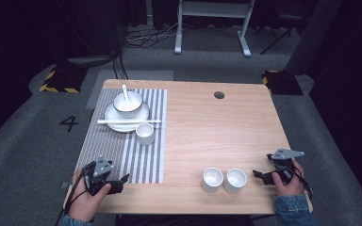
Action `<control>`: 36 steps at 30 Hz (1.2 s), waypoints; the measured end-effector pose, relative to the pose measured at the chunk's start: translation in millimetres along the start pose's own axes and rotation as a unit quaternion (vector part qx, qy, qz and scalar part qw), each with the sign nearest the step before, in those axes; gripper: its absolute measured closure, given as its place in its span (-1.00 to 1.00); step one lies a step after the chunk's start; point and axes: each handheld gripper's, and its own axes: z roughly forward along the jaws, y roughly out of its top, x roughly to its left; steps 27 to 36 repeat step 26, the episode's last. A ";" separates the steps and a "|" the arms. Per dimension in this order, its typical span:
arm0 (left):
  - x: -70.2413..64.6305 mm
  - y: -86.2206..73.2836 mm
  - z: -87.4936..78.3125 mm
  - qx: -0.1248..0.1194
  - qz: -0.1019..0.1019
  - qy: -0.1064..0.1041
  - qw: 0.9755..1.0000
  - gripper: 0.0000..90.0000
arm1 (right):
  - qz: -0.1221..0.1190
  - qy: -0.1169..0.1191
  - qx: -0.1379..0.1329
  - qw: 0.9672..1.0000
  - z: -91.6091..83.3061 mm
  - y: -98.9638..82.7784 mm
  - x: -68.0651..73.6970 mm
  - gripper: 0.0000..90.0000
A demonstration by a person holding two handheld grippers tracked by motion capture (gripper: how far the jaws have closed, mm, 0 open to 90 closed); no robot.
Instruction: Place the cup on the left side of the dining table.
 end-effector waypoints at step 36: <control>4.5 -21.1 13.7 0.019 -0.016 -0.010 1.000 -0.70 | 0.000 0.000 0.000 1.000 0.0 0.0 0.0 -1.00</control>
